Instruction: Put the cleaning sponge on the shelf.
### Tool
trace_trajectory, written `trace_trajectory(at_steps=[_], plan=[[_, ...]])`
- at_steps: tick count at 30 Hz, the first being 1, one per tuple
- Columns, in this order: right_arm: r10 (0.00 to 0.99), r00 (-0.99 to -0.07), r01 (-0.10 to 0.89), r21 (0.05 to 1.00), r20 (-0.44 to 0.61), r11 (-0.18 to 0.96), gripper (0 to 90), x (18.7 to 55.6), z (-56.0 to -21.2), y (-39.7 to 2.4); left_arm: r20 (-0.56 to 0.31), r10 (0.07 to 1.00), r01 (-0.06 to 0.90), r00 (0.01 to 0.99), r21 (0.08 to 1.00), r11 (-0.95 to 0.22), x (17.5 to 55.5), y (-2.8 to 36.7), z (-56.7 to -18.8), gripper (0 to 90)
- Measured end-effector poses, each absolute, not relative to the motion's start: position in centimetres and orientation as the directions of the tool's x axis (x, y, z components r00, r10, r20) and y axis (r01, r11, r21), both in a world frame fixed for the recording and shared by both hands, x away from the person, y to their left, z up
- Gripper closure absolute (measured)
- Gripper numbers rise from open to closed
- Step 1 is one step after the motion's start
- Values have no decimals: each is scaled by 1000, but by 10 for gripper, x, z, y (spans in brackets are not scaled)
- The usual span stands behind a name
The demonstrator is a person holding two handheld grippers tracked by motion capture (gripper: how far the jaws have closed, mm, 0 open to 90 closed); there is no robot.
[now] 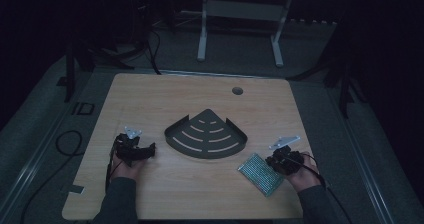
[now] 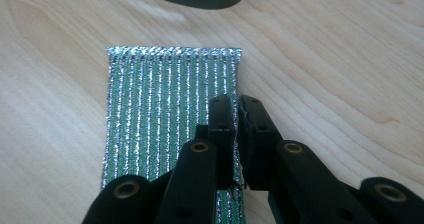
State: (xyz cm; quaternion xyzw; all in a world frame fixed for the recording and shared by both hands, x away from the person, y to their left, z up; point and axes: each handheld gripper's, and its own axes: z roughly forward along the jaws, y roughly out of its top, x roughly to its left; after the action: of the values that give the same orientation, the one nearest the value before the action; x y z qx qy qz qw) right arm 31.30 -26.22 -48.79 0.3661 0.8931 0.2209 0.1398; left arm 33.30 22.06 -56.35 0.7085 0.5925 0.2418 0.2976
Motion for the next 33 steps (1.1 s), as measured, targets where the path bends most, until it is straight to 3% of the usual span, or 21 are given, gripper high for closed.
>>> trace_trajectory(at_steps=[18, 20, 33], plan=[[675, -736, 618, 354, -52, 702, 830, 336, -485, -259, -10, 983, 696, 181, 708, -121, 333, 221, -563, 139], [673, -738, 621, 344, -44, 704, 789, 339, -484, -259, -10, 984, 696, 181, 708, -121, 333, 221, -563, 139], [668, -744, 644, 276, 12, 713, 732, 350, -490, -258, -10, 984, 696, 180, 708, -120, 333, 220, -563, 138]])
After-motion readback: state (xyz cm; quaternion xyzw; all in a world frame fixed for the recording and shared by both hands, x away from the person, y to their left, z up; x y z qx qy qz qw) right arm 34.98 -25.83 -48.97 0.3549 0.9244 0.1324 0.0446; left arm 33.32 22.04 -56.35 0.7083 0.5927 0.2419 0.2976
